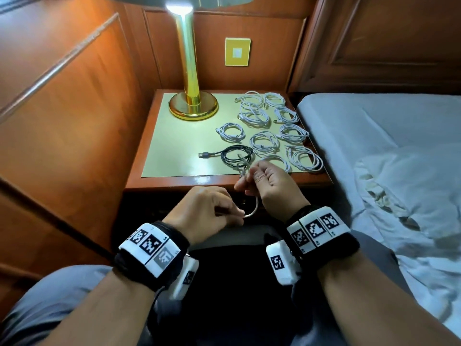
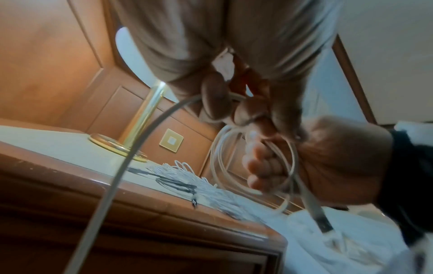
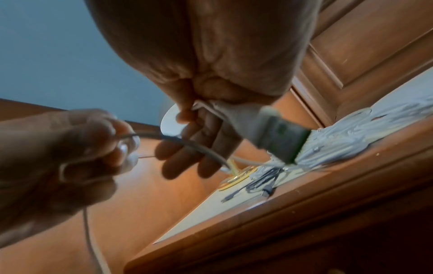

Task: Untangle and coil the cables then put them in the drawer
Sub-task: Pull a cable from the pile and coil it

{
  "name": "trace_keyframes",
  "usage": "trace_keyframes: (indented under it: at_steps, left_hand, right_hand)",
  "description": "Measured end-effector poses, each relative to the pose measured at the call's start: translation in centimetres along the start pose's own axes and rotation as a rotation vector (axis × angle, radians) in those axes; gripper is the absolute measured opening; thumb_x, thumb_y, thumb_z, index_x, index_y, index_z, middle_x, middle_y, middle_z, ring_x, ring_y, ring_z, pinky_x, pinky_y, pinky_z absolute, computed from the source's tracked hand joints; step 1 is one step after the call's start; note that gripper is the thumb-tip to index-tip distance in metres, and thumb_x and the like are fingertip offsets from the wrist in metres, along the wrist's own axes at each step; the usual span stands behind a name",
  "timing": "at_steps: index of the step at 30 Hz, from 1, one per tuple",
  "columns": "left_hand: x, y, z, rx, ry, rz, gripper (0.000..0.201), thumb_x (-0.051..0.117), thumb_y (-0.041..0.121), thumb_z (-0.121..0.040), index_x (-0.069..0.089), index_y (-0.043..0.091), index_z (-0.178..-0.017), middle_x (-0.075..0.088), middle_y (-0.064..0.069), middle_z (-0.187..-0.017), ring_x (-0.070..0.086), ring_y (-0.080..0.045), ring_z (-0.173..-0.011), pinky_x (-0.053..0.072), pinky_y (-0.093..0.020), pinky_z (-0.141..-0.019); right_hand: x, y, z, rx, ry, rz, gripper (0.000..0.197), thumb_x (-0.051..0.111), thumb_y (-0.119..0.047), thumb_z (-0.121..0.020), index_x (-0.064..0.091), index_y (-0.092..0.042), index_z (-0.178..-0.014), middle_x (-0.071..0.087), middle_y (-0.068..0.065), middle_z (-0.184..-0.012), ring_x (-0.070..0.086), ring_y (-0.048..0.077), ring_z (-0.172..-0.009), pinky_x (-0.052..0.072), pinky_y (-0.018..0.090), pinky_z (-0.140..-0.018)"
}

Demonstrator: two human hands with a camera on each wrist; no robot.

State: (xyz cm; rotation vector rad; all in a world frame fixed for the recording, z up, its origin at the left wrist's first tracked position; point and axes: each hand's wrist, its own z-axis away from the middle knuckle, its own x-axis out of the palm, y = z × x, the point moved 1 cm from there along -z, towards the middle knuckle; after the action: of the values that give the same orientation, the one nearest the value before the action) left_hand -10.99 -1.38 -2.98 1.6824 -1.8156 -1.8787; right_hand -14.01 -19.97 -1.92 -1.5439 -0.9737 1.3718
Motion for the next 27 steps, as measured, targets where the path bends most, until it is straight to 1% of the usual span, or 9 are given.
trace_keyframes:
  at_steps: [2,5,8,10,12,15,17,22,27]
  left_hand:
    - [-0.7,0.1,0.0,-0.004,0.142,0.033,0.015,0.091,0.02,-0.07,0.077,0.021,-0.072,0.073,0.01,-0.075,0.068,-0.007,-0.07,0.055,-0.025,-0.069]
    - [-1.7,0.0,0.3,-0.074,0.312,-0.009,0.031,0.088,0.039,-0.066,0.068,0.016,-0.071,0.068,0.007,-0.07,0.063,-0.009,-0.065,0.051,-0.02,-0.065]
    - [-2.5,-0.7,0.3,-0.199,0.301,0.096,0.048,0.083,0.053,-0.065,0.066,0.019,-0.093,0.066,0.003,-0.081,0.062,-0.017,-0.067,0.053,-0.025,-0.065]
    - [-2.8,-1.2,0.2,-0.341,0.216,0.194,0.066,0.089,0.058,-0.06,0.062,0.026,-0.111,0.066,0.005,-0.096,0.067,-0.023,-0.078,0.057,-0.032,-0.074]
    - [-2.4,-1.0,0.2,-0.41,0.107,0.222,0.069,0.09,0.055,-0.061,0.061,0.028,-0.117,0.07,0.007,-0.103,0.07,-0.019,-0.085,0.059,-0.033,-0.082]
    - [-1.3,-0.5,0.1,-0.367,0.099,0.119,0.027,0.08,0.035,-0.074,0.067,0.022,-0.094,0.072,0.003,-0.084,0.068,-0.018,-0.076,0.057,-0.042,-0.08]
    - [-1.5,-0.8,0.1,-0.368,0.164,0.09,0.006,0.066,0.016,-0.082,0.068,0.02,-0.086,0.071,0.005,-0.076,0.067,-0.016,-0.076,0.056,-0.039,-0.082]
    - [-1.8,0.1,0.0,-0.388,0.208,0.406,0.015,0.061,0.009,-0.097,0.071,0.015,-0.106,0.072,0.005,-0.085,0.057,-0.002,-0.066,0.044,-0.015,-0.061]
    - [-0.5,0.6,-0.1,-0.39,0.252,0.531,0.031,0.078,0.011,-0.085,0.065,0.005,-0.113,0.073,-0.002,-0.092,0.068,-0.013,-0.085,0.054,-0.024,-0.084]
  right_hand:
    - [0.5,0.2,-0.2,0.018,-0.067,0.104,0.029,0.04,-0.034,-0.102,0.054,-0.02,-0.082,0.074,0.004,-0.074,0.069,0.029,-0.078,0.055,0.048,-0.081]
    - [1.1,-0.1,0.0,0.113,-0.136,0.042,0.03,0.039,-0.025,-0.106,0.052,-0.014,-0.081,0.059,0.001,-0.055,0.055,0.021,-0.046,0.049,0.035,-0.052]
    - [1.6,-1.0,0.5,0.192,-0.218,-0.114,0.034,0.038,-0.022,-0.107,0.049,-0.012,-0.077,0.044,-0.006,-0.05,0.035,0.012,-0.037,0.031,0.024,-0.041]
    - [1.6,-1.4,0.7,0.246,-0.254,-0.362,0.036,0.036,-0.022,-0.108,0.047,-0.012,-0.075,0.039,-0.005,-0.05,0.028,0.011,-0.038,0.026,0.02,-0.041]
    - [1.6,-1.6,0.9,0.257,-0.237,-0.544,0.041,0.037,-0.025,-0.108,0.047,-0.015,-0.069,0.034,-0.002,-0.053,0.025,0.01,-0.038,0.026,0.019,-0.04]
    - [1.7,-1.9,1.2,0.265,-0.19,-0.661,0.035,0.051,-0.04,-0.095,0.041,-0.017,-0.072,0.03,-0.002,-0.053,0.022,0.009,-0.038,0.024,0.019,-0.039]
    - [1.3,-1.9,1.1,0.257,-0.141,-0.693,0.034,0.057,-0.043,-0.087,0.037,-0.018,-0.074,0.031,-0.004,-0.052,0.022,0.009,-0.038,0.025,0.02,-0.038]
    - [0.1,-1.6,0.5,0.248,-0.018,-0.793,0.031,0.057,-0.041,-0.089,0.038,-0.018,-0.08,0.036,-0.004,-0.055,0.025,0.009,-0.04,0.027,0.021,-0.041]
    - [1.3,-1.4,0.6,0.218,-0.016,-0.762,0.029,0.055,-0.04,-0.09,0.041,-0.015,-0.086,0.038,-0.003,-0.059,0.028,0.009,-0.041,0.034,0.022,-0.042]
